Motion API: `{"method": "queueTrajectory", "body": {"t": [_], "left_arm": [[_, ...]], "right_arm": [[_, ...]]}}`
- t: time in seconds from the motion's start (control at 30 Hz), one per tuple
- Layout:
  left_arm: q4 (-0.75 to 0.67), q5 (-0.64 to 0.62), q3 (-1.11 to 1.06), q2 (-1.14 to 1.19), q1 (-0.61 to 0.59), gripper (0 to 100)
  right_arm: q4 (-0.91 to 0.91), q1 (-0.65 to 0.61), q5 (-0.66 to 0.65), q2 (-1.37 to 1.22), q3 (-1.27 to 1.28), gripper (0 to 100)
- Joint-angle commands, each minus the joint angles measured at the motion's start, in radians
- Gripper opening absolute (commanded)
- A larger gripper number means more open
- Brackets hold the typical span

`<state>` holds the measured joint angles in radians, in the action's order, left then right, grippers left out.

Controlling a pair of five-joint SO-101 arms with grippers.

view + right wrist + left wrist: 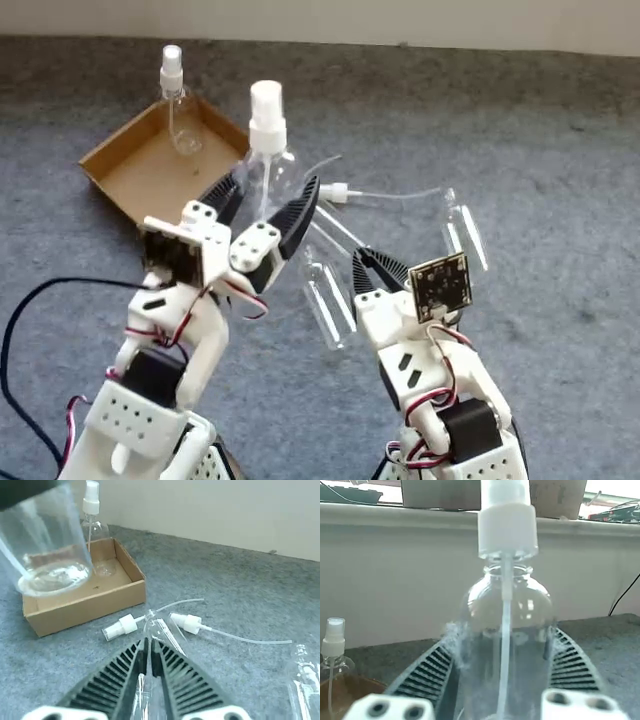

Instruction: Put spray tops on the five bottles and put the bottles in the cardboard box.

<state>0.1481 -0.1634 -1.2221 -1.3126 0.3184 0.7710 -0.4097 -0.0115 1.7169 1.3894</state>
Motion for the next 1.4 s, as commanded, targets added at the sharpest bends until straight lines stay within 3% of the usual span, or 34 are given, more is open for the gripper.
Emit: {"method": "queueTrajectory", "body": {"t": [0.0,0.17,0.37,0.57,1.07,1.37], "left_arm": [[-0.032,-0.018,0.150,0.168,0.001,8],[-0.230,-0.192,0.133,0.289,0.001,8],[-0.390,-0.198,0.097,0.395,0.081,8],[-0.404,-0.198,0.053,0.417,0.170,8],[-0.404,-0.199,-0.033,0.417,0.173,8],[-0.399,-0.199,-0.036,0.415,0.186,8]], "right_arm": [[-0.102,-0.010,0.012,0.004,0.021,0.5],[-0.228,-0.119,0.012,0.004,0.107,0.5],[-0.321,-0.148,0.012,0.004,0.180,0.5],[-0.441,-0.142,0.012,0.005,0.232,0.5],[-0.452,-0.140,0.012,0.005,0.234,0.5],[-0.456,0.016,0.012,0.005,0.236,0.5]]}}
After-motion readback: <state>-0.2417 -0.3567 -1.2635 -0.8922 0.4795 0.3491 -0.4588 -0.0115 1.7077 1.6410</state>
